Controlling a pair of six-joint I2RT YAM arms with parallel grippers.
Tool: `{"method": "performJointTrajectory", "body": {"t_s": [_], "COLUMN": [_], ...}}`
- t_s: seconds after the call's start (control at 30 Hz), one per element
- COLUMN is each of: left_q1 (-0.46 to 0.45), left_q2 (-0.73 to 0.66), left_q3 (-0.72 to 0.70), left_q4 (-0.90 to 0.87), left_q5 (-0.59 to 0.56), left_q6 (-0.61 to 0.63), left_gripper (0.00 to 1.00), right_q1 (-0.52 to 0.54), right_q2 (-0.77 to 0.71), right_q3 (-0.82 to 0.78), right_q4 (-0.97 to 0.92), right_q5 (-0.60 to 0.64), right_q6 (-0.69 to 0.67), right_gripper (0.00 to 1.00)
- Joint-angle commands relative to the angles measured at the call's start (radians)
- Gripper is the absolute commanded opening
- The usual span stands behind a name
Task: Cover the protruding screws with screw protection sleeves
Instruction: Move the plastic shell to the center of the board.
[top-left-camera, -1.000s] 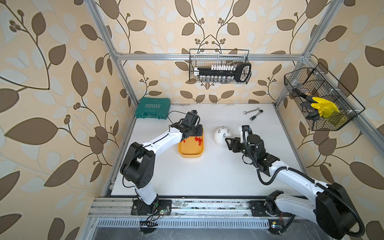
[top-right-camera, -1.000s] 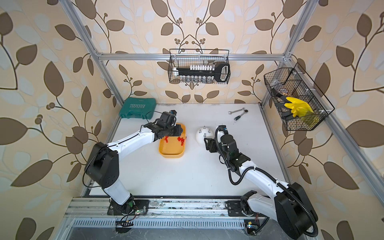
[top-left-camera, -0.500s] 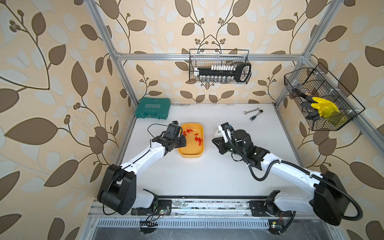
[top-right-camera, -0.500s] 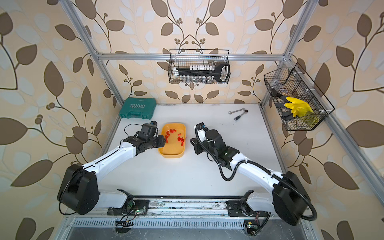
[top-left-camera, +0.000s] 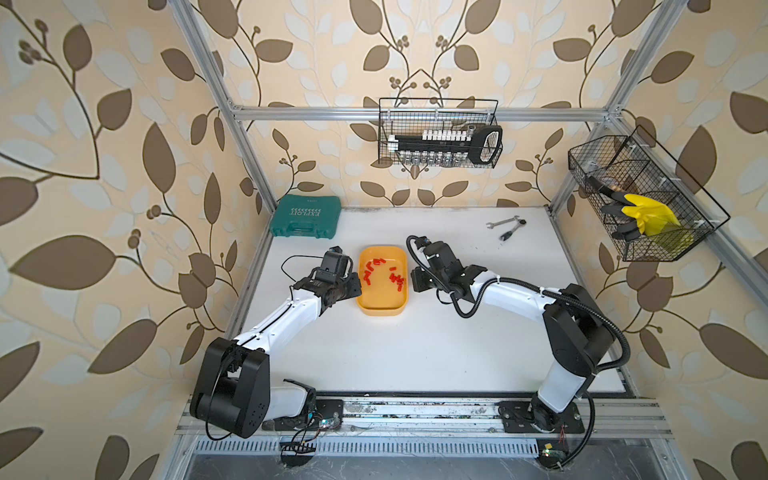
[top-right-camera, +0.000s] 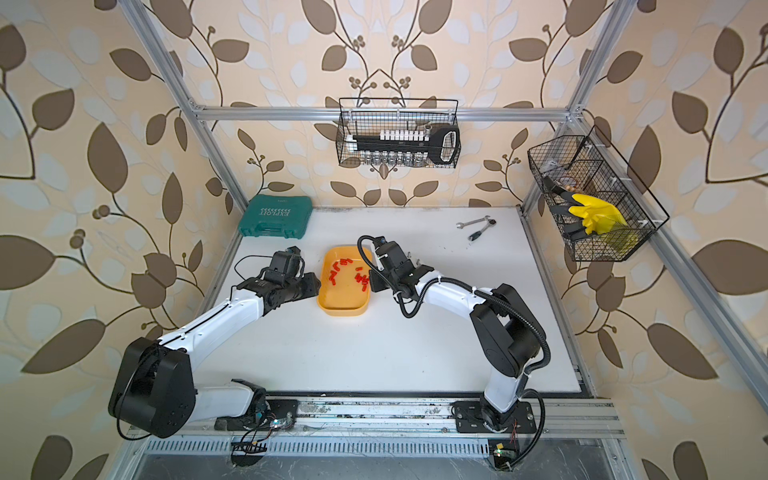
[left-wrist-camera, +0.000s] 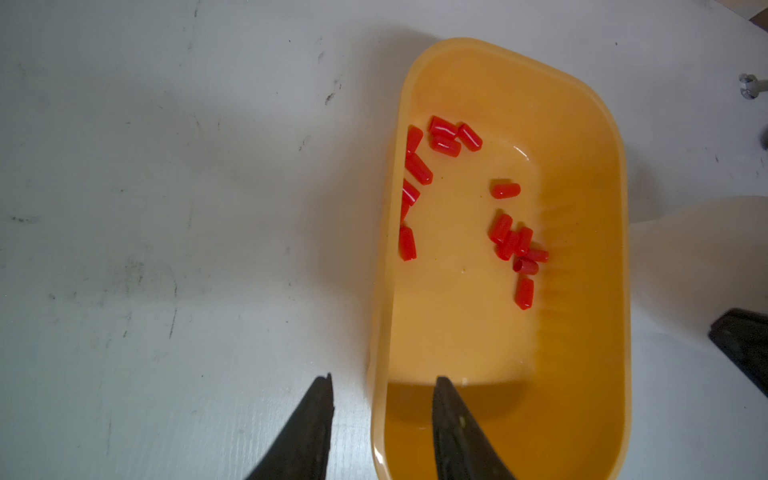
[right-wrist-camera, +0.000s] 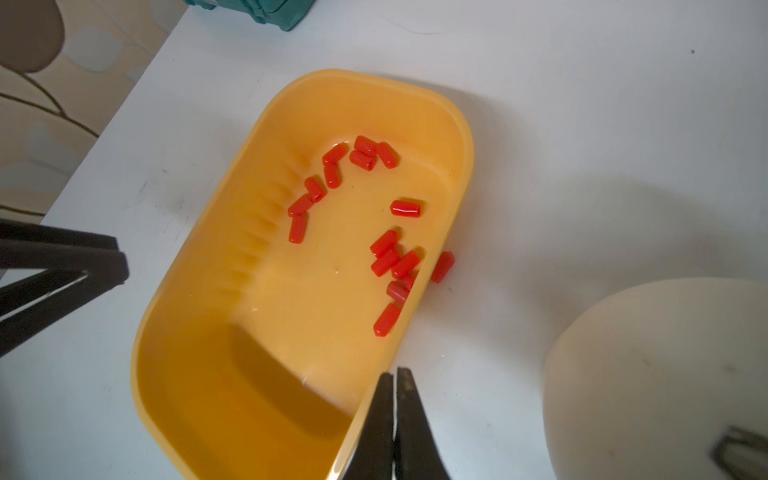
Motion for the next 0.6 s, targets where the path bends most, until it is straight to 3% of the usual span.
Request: {"method": "performJointTrajectory", "body": {"t_s": [0.0, 0.13, 0.3, 0.57], "left_q1": [-0.002, 0.000, -0.001, -0.019], "left_q2": [-0.006, 0.037, 0.101, 0.238], "left_q3": [0.006, 0.024, 0.063, 0.153], "left_q4": [0.009, 0.018, 0.080, 0.062], "left_q5": [-0.006, 0.000, 0.088, 0.037], "left_q6": [-0.013, -0.009, 0.018, 0.050], "left_gripper": [0.42, 0.49, 0.52, 0.52], "right_q1": [-0.036, -0.084, -0.126, -0.146], "right_q2": [0.059, 0.109, 0.178, 0.267], "right_q3": [0.044, 0.067, 0.104, 0.226], "right_q4": [-0.043, -0.048, -0.047, -0.128], "right_q5": [-0.004, -0.045, -0.121, -0.218], "right_q6": [0.026, 0.030, 0.032, 0.104], "right_gripper": [0.07, 0.07, 0.11, 0.24]}}
